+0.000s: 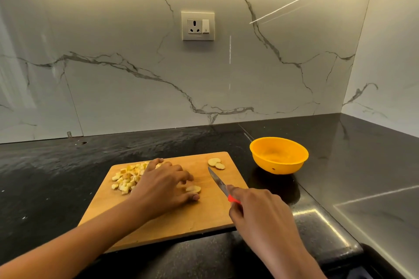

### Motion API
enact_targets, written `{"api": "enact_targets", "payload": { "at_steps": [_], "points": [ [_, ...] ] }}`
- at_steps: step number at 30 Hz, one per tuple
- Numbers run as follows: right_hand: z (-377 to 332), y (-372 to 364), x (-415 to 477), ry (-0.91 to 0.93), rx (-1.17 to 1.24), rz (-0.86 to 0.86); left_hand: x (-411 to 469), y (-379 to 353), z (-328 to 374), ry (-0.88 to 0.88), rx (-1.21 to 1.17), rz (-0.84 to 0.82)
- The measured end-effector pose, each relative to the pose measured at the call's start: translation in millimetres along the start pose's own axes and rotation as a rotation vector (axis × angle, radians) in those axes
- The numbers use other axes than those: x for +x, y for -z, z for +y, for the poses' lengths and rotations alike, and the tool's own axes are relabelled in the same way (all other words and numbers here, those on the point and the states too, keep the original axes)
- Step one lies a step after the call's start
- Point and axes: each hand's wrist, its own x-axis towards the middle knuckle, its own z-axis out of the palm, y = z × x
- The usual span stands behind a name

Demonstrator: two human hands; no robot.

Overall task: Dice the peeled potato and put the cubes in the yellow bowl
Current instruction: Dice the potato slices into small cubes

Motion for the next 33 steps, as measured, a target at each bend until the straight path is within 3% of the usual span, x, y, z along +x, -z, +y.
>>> {"api": "enact_targets", "payload": {
  "at_steps": [4,8,13,15,20,26,33],
  "points": [
    [3.1,-0.3,-5.4,-0.009,0.006,-0.018,-1.2,-0.1,-13.8,-0.033,-0.169,-0.014],
    [1.3,-2.5,-7.1,-0.025,0.006,-0.024,-1.7,-8.9,-14.7,-0.082,-0.225,0.081],
    [-1.4,-7.4,-5.2,-0.032,0.024,-0.038,-1.2,-17.5,-11.2,-0.199,-0.107,0.321],
    [-2.4,-8.1,-4.4,-0.023,0.029,-0.028,0.6,-17.0,-9.2,-0.212,-0.044,0.346],
    [-0.6,-15.8,1.5,-0.046,0.002,-0.014,12.7,-5.8,3.4,-0.075,0.038,0.137],
    [-0.6,-24.4,6.3,-0.062,-0.003,-0.035,9.2,-11.2,3.2,0.001,0.061,0.053],
    [3.4,-22.6,9.8,-0.029,0.0,-0.041,-6.0,-1.8,-17.8,-0.202,0.037,-0.166]
  ]
}}
